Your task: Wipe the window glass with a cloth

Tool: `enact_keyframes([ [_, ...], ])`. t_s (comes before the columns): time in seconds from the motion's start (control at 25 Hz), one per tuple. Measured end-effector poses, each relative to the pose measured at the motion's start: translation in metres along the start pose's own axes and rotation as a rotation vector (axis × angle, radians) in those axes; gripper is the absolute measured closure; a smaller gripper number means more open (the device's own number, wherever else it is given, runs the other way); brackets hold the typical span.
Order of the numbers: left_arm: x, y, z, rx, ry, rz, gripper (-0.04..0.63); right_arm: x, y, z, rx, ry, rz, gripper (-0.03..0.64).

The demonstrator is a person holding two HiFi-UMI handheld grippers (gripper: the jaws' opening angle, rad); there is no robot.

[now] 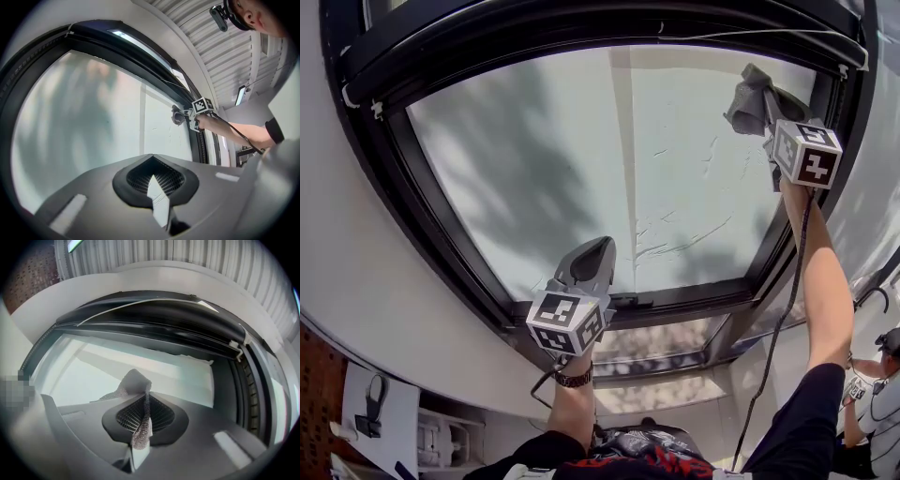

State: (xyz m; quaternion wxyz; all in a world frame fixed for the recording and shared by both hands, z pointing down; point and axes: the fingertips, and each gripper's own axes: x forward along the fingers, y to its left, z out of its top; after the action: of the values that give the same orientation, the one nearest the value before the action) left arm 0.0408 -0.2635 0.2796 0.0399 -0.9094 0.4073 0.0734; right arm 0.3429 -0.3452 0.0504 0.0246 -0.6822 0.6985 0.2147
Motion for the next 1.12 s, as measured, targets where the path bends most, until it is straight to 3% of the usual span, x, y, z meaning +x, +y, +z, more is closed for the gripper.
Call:
enact_keyframes([
  [0.12, 0.002, 0.003, 0.000, -0.001, -0.002, 0.005, 0.595, -0.003, -0.033, -0.011, 0.018, 0.022, -0.063, 0.600],
  [0.28, 0.003, 0.005, -0.001, -0.002, -0.004, 0.008, 0.595, -0.010, -0.074, -0.028, 0.115, 0.034, -0.133, 0.600],
  [0.36, 0.003, 0.006, -0.001, -0.004, -0.004, 0.007, 0.595, -0.014, -0.081, -0.029, 0.143, 0.032, -0.151, 0.600],
  [0.52, 0.003, 0.007, -0.003, -0.005, -0.004, 0.009, 0.595, -0.009, -0.070, -0.025, 0.093, 0.024, -0.143, 0.600],
  [0.76, -0.012, 0.028, -0.012, -0.009, 0.014, 0.051, 0.595, -0.019, 0.031, 0.022, 0.127, -0.107, 0.077, 0.600],
  [0.92, -0.034, 0.050, -0.015, -0.010, 0.024, 0.093, 0.595, -0.029, 0.140, 0.067, 0.095, -0.206, 0.283, 0.600],
  [1.12, -0.083, 0.096, -0.001, -0.014, 0.002, 0.217, 0.595, -0.029, 0.287, 0.100, 0.110, -0.281, 0.554, 0.600],
])
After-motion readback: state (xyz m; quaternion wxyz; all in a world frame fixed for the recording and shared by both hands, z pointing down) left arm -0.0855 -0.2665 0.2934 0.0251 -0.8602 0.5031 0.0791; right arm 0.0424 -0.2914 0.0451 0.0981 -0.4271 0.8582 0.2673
